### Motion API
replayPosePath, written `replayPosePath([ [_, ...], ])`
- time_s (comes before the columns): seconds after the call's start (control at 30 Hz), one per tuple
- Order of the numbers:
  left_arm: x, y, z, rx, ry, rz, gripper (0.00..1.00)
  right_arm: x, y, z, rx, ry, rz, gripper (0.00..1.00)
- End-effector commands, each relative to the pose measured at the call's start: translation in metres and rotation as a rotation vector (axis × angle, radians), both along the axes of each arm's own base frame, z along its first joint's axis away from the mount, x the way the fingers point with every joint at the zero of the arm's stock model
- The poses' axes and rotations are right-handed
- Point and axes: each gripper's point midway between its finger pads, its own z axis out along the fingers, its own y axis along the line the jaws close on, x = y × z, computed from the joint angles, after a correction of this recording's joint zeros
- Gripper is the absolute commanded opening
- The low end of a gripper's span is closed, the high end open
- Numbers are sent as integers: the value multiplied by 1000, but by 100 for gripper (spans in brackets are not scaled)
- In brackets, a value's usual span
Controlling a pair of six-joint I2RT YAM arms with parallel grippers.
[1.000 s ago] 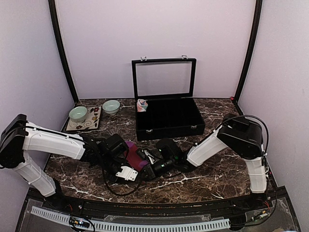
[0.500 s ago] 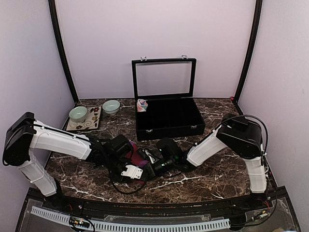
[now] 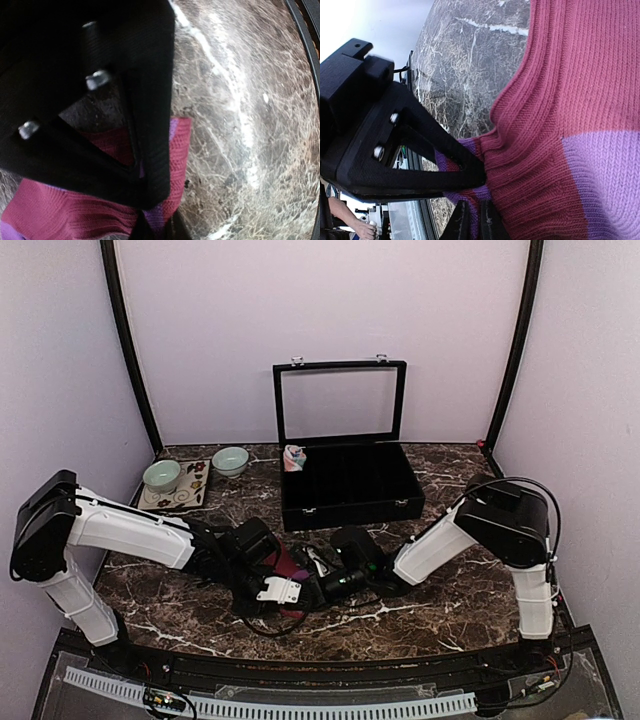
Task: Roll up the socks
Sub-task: Roll the sock at the center of the board.
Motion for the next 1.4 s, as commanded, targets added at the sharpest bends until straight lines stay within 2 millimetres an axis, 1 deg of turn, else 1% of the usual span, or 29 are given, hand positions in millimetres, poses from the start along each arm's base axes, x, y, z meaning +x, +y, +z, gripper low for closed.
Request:
replayPosePath([
  [0.0, 0, 7, -11, 41, 15, 64, 22, -5, -40, -67, -260, 70, -59, 7],
  [0.07, 2, 7, -8, 31, 2, 77, 30, -8, -42, -75, -279, 78, -53, 5],
  [0.1, 2, 7, -6, 26, -2, 82, 38, -9, -43, -79, -289, 78, -51, 4],
  [0.13, 4, 8, -4, 25, -12, 89, 50, -10, -45, -83, -300, 80, -50, 3],
  [0.17, 6, 8, -1, 23, -23, 91, 53, -11, -47, -86, -309, 82, -52, 2],
  [0.23, 8, 10, 4, 18, -46, 96, 53, -12, -50, -92, -323, 87, -61, 0],
  [0.27, 9, 10, 10, 4, -57, 97, 54, -12, -50, -93, -320, 90, -67, 0],
  [0.3, 8, 9, 20, -25, -69, 93, 55, -12, -50, -94, -321, 94, -72, 0],
  [0.37, 4, 9, 33, -63, -70, 83, 59, -11, -50, -96, -327, 94, -76, 0],
  [0.4, 0, 9, 36, -64, -55, 79, 59, -11, -50, -97, -332, 95, -78, 0],
  [0.43, -3, 11, 35, -55, -35, 77, 58, -11, -50, -99, -337, 96, -79, 0],
  [0.5, -9, 12, 33, -50, -7, 62, 51, -11, -50, -101, -347, 101, -76, 0],
  [0.53, -9, 12, 32, -48, -10, 57, 48, -11, -50, -102, -349, 103, -75, 0],
  [0.6, -6, 11, 32, -49, -21, 59, 47, -12, -50, -103, -352, 110, -76, 0],
  [0.67, -10, 9, 33, -59, -4, 46, 45, -13, -51, -104, -358, 116, -75, 0],
  [0.77, -14, 10, 27, -45, 19, 26, 42, -15, -53, -106, -366, 124, -73, 0],
  [0.93, -9, 12, 12, -2, 6, 27, 37, -15, -53, -106, -362, 132, -79, 0],
  [1.03, -10, 11, 8, 0, 18, 27, 33, -15, -52, -105, -348, 143, -87, 0],
  [1.13, -4, 10, 2, 11, -4, 44, 31, -17, -52, -103, -338, 150, -89, 0],
  [1.2, -3, 9, -1, 14, -4, 38, 29, -17, -55, -103, -341, 149, -91, 0],
  [1.23, -4, 8, -1, 8, 1, 34, 27, -17, -55, -102, -341, 149, -92, 0],
  [1.33, -9, 8, -4, 7, 28, 28, 12, -16, -54, -99, -340, 139, -94, 0],
  [1.37, -10, 8, -6, 12, 35, 24, 8, -14, -53, -97, -338, 132, -97, 3],
])
